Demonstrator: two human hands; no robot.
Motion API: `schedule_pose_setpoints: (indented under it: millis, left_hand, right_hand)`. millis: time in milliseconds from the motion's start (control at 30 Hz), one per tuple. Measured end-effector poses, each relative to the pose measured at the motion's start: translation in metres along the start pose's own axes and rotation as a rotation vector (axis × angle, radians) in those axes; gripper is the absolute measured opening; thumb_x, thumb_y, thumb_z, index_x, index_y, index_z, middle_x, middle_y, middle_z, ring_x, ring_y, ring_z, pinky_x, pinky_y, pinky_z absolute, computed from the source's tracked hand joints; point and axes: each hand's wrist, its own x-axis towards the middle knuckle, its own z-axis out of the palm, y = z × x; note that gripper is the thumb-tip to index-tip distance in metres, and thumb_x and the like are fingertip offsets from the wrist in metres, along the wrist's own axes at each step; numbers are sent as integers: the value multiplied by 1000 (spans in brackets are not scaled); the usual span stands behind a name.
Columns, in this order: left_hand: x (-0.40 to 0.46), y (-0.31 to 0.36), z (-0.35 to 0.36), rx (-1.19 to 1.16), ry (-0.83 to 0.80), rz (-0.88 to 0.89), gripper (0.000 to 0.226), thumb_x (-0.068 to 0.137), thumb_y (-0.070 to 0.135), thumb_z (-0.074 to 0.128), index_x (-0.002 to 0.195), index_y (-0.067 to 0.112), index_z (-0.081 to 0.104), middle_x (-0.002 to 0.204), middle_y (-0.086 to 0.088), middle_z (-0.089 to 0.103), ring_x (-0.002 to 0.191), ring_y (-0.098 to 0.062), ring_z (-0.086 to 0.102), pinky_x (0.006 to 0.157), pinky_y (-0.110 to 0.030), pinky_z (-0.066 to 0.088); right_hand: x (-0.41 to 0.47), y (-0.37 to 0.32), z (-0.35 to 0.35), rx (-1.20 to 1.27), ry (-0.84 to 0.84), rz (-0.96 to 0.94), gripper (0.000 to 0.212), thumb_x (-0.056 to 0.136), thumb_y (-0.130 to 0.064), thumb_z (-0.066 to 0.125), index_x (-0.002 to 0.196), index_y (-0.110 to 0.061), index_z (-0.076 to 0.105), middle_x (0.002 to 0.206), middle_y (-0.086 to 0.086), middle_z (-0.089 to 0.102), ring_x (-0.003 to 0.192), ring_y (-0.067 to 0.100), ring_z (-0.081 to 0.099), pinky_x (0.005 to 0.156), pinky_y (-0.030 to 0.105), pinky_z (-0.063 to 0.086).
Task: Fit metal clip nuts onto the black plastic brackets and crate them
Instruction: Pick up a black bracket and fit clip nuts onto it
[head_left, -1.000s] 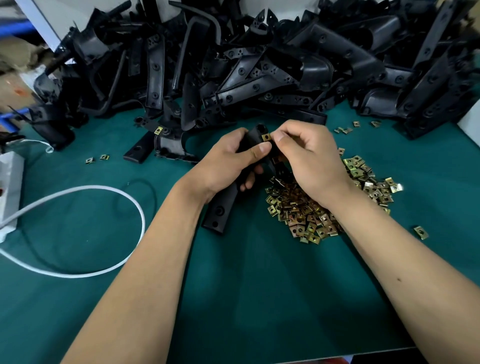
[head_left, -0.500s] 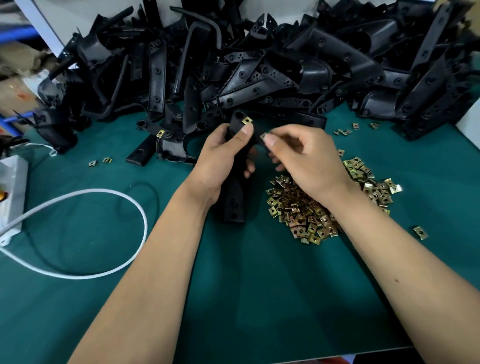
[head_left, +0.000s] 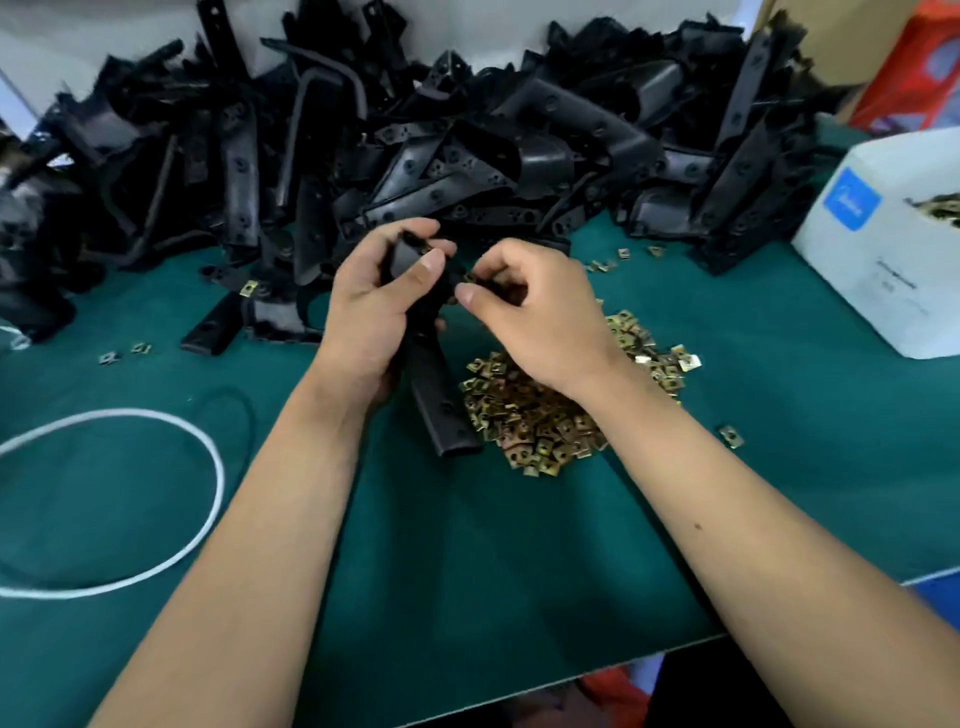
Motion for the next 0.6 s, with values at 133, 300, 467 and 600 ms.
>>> schedule_pose_setpoints:
  millis: [133,300,467,600]
  left_hand:
    - [2,24,48,-14,-103,41,23,100,9,63,122,14,65,105,3,76,78,-11,70,57,-23,57]
    - [-11,58,165,-8,-360,107,21,99,8,65,119,12,65,104,-7,72,68,-11,68,54,-24,56]
    - [-66,62,321,-53,-653,53,25,95,-1,68,120,-1,65,104,-21,67,76,-20,63,50,-30,59]
    - [-138,22,431,116,-836,41,21,95,5,69,116,2,68,105,-11,70,90,-27,69,76,-43,61]
  right_hand:
    - [-13,-4,-45,15,57,30,23,96,-30,69,89,-12,59,75,1,63,69,17,61,66,37,48]
    - [-63,11,-147,7,370,54,29,95,-28,67,82,-7,52,66,7,51,67,36,49,62,47,44]
    - [-168,47,-256,101,704,132,29,94,-33,66,84,-7,58,66,15,58,52,23,51,46,37,42]
    - [-261,80,-306,457,866,294,15,100,-25,60,88,-26,68,77,-5,67,68,9,62,56,22,50]
